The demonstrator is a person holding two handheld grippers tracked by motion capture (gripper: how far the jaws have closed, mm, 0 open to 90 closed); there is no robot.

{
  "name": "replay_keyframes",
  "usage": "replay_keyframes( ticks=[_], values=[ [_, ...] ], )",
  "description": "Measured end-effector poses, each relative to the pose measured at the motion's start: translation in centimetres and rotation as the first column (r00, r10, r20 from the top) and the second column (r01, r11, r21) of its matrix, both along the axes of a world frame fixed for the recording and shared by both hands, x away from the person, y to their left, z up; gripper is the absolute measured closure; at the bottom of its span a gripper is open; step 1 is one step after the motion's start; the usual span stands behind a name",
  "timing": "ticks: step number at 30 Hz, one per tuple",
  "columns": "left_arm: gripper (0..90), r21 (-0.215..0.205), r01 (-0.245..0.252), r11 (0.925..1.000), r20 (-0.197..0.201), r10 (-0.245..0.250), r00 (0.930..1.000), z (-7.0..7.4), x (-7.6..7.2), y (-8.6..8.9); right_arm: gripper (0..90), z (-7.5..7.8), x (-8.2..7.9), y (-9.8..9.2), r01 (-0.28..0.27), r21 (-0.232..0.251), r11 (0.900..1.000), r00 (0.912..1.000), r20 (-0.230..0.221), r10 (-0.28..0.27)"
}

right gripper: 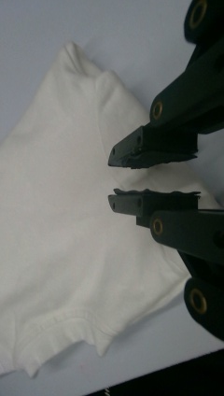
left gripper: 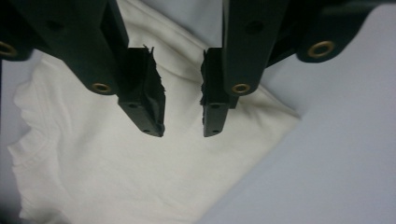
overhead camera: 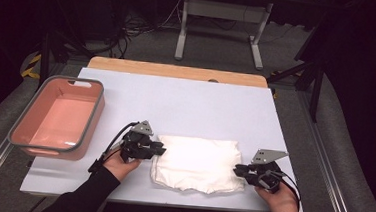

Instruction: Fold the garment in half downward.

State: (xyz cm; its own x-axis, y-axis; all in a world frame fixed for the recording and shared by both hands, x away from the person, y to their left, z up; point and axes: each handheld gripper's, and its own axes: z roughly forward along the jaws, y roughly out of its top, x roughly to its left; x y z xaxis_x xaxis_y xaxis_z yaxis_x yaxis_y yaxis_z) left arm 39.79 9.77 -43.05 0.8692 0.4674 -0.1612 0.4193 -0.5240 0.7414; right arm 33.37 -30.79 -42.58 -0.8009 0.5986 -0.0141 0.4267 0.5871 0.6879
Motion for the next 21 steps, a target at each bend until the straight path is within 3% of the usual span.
replay_keyframes(
  ticks=[2,5,6,7,9,11,14,17,21],
  values=[
    [66.2,0.002,-0.014,0.9999,0.001,0.014,0.9999,0.3,0.3,0.0,72.1,0.2,0.2,0.1,0.007,0.0,1.0,1.0,0.007,-0.007],
    [59.3,0.007,-0.041,0.9991,0.012,0.041,0.9991,0.7,1.0,-0.3,54.5,1.1,1.5,0.4,0.042,0.002,0.999,0.9986,0.032,-0.042],
    [59.3,0.026,-0.05,0.9984,0.017,0.05,0.9986,0.9,1.2,-0.4,54.5,1.1,1.5,0.4,0.042,0.002,0.999,0.9986,0.032,-0.042],
    [57.0,0.041,-0.06,0.9973,0.026,0.059,0.9979,1.0,1.5,-0.5,48.5,1.3,1.9,0.5,0.059,0.005,0.998,0.9978,0.029,-0.06],
    [49.8,0.052,-0.081,0.9954,0.057,0.078,0.9954,1.2,1.8,-0.8,39.1,1.4,2.7,0.6,0.099,0.006,0.995,0.9948,0.024,-0.099],
    [40.6,0.054,-0.081,0.9953,0.062,0.077,0.9951,1.1,2.5,-1.0,33.3,1.4,3.9,0.6,0.123,0.018,0.992,0.992,0.025,-0.124],
    [35.1,0.069,-0.079,0.9944,0.071,0.074,0.9947,0.9,3.2,-1.1,30.5,1.2,4.7,0.6,0.143,0.007,0.99,0.9892,0.031,-0.143],
    [32.7,0.085,-0.094,0.9919,0.037,0.091,0.9951,0.4,4.1,-1.2,28.0,0.6,6.5,0.1,0.187,-0.002,0.982,0.9824,-0.002,-0.187],
    [33.3,0.1,-0.114,0.9884,0.01,0.113,0.9935,-0.3,5.3,-1.2,28.1,-0.1,7.8,-0.3,0.22,-0.024,0.975,0.9747,-0.035,-0.221]
  ],
)
